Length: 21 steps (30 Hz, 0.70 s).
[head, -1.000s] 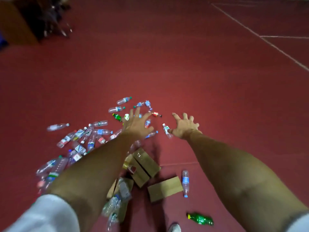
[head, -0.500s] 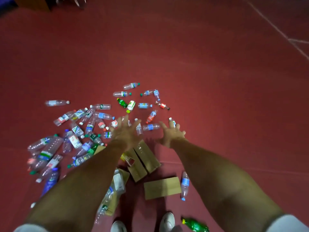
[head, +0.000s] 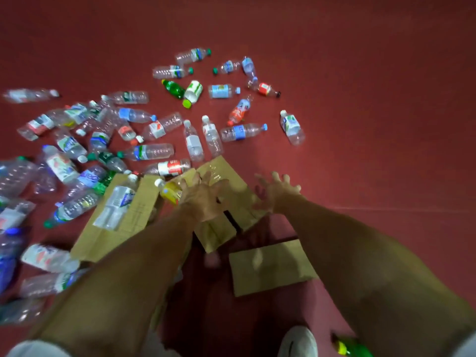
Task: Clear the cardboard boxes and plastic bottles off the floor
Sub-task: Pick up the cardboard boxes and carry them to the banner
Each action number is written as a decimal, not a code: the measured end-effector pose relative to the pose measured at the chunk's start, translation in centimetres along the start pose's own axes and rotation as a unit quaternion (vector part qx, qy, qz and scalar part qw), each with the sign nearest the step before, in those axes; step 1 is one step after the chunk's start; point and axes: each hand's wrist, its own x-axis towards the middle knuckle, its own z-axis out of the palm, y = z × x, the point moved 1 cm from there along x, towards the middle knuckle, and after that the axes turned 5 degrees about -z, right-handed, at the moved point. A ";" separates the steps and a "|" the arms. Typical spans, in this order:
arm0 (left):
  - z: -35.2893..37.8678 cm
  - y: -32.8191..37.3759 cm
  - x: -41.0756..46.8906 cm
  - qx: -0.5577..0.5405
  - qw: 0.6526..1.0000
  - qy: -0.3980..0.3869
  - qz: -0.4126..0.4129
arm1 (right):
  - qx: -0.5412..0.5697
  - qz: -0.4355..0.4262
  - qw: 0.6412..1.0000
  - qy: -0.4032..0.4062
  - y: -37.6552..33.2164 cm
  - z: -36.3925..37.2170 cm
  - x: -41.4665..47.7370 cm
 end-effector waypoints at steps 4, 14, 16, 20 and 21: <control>8.8 1.6 3.8 0.044 0.999 0.004 0.024 | 0.038 -0.005 0.999 0.006 3.0 8.9 4.1; 16.4 8.8 5.2 0.046 0.987 -0.050 0.143 | 0.072 0.052 0.995 -0.040 9.9 21.0 1.4; 17.5 9.6 5.2 0.070 0.983 -0.069 0.154 | 0.074 0.041 0.995 -0.058 10.8 22.2 1.0; 19.3 9.7 6.2 0.065 0.985 -0.073 0.141 | -0.030 -0.032 0.997 -0.070 12.2 23.5 0.6; 19.6 9.7 6.4 0.051 0.987 -0.072 0.136 | -0.049 -0.049 0.996 -0.063 12.5 23.7 0.4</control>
